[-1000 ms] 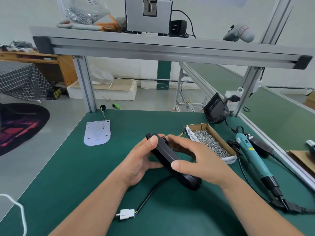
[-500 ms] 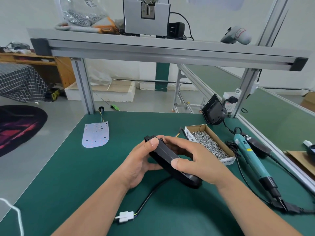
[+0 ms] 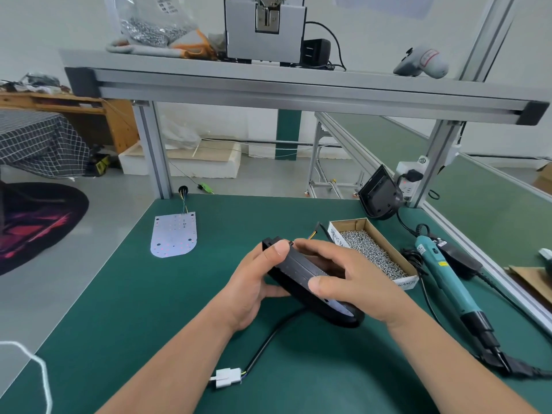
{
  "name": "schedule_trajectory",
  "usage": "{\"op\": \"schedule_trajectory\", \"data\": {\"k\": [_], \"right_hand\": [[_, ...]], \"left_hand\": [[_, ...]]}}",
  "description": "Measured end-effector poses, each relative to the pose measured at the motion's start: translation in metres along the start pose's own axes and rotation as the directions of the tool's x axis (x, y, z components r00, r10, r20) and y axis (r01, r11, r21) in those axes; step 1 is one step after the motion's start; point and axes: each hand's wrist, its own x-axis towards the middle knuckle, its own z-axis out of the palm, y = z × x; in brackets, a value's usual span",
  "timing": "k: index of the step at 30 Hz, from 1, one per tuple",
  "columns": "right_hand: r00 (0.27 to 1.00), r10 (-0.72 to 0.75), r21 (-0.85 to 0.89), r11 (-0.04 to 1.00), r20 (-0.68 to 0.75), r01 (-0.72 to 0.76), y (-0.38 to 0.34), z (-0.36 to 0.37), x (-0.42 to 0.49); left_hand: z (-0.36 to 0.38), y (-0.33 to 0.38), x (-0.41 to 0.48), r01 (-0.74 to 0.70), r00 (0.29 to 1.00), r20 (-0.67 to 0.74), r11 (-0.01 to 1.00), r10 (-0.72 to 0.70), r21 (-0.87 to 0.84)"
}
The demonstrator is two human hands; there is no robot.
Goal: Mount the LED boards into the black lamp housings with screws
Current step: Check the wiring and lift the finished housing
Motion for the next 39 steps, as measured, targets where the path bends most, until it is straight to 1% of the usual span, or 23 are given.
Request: {"op": "schedule_trajectory", "data": {"k": [9,10,11,12,13,14,15,16,17,18,20,21,23,25,26,27,28,30,32,34,36,37,39], "right_hand": [[0.999,-0.013,0.095,0.995,0.049,0.008,0.005,-0.003,-0.002],[0.999,-0.024,0.068,0.997,0.022,0.022,0.005,-0.003,-0.001],[0.998,-0.040,0.034,0.999,-0.044,0.042,0.004,-0.002,-0.001],[0.986,-0.077,-0.034,0.997,-0.144,0.073,0.003,-0.001,-0.003],[0.951,-0.165,-0.147,0.981,-0.261,0.130,0.001,0.000,-0.005],[0.882,-0.309,-0.295,0.933,-0.357,0.207,-0.001,0.002,-0.008],[0.789,-0.464,-0.430,0.857,-0.403,0.285,-0.005,0.005,-0.010],[0.707,-0.593,-0.519,0.773,-0.386,0.365,-0.009,0.008,-0.014],[0.658,-0.683,-0.556,0.696,-0.318,0.454,-0.013,0.013,-0.017],[0.650,-0.724,-0.542,0.651,-0.231,0.532,-0.015,0.019,-0.021],[0.732,-0.680,-0.499,0.647,-0.034,0.577,-0.016,0.030,-0.029],[0.777,-0.625,-0.530,0.635,0.074,0.562,-0.015,0.034,-0.031],[0.846,-0.462,-0.654,0.558,0.267,0.511,-0.005,0.040,-0.032],[0.898,-0.262,-0.751,0.492,0.354,0.440,0.006,0.044,-0.028],[0.917,-0.187,-0.777,0.488,0.352,0.397,0.009,0.044,-0.024],[0.932,-0.138,-0.794,0.492,0.335,0.358,0.010,0.044,-0.021],[0.937,-0.136,-0.804,0.485,0.321,0.345,0.012,0.043,-0.017],[0.940,-0.200,-0.836,0.432,0.277,0.338,0.016,0.040,-0.009],[0.967,-0.213,-0.872,0.435,0.143,0.225,0.017,0.038,-0.004],[0.972,-0.232,-0.900,0.432,-0.050,0.057,0.019,0.035,0.000],[0.965,-0.137,-0.851,0.510,-0.225,-0.126,0.021,0.029,0.005],[0.958,-0.043,-0.779,0.593,-0.283,-0.203,0.022,0.024,0.008],[0.920,0.094,-0.540,0.785,-0.381,-0.304,0.028,0.015,0.010]], "left_hand": [[0.002,0.000,0.001,-0.002,0.999,-0.035,1.000,0.002,-0.004],[0.002,-0.001,0.001,-0.007,0.999,-0.047,1.000,0.006,-0.007],[0.002,-0.001,0.002,-0.007,0.998,-0.061,1.000,0.006,-0.009],[0.002,-0.002,0.002,-0.002,0.997,-0.074,1.000,0.000,-0.015],[0.002,-0.003,0.002,0.002,0.996,-0.090,1.000,-0.005,-0.024],[0.001,-0.004,0.001,0.004,0.994,-0.106,0.999,-0.007,-0.035],[0.001,-0.004,0.001,0.005,0.993,-0.120,0.999,-0.010,-0.044],[0.002,-0.004,0.001,0.004,0.990,-0.139,0.999,-0.011,-0.048],[0.002,-0.003,0.001,-0.002,0.986,-0.166,0.999,-0.006,-0.048],[0.002,-0.002,0.001,-0.009,0.981,-0.197,0.999,-0.001,-0.050],[0.003,0.000,0.001,-0.019,0.969,-0.249,0.997,0.000,-0.078],[0.003,0.001,0.001,-0.031,0.963,-0.270,0.995,0.004,-0.097],[0.001,0.005,0.001,-0.058,0.954,-0.299,0.989,0.015,-0.133],[-0.002,0.009,0.000,-0.071,0.956,-0.294,0.981,0.015,-0.180],[-0.003,0.012,0.000,-0.075,0.958,-0.287,0.976,0.014,-0.206],[-0.005,0.014,0.000,-0.081,0.960,-0.281,0.970,0.014,-0.228],[-0.008,0.015,0.000,-0.085,0.962,-0.273,0.965,0.014,-0.248],[-0.011,0.017,0.000,-0.092,0.970,-0.242,0.955,0.021,-0.283],[-0.013,0.017,-0.001,-0.102,0.976,-0.215,0.950,0.038,-0.294],[-0.014,0.019,-0.003,-0.118,0.979,-0.196,0.950,0.062,-0.290],[-0.014,0.022,-0.004,-0.121,0.978,-0.194,0.961,0.073,-0.250],[-0.013,0.023,-0.005,-0.113,0.978,-0.194,0.970,0.071,-0.216],[-0.010,0.021,-0.007,-0.079,0.983,-0.177,0.986,0.052,-0.148]]}}
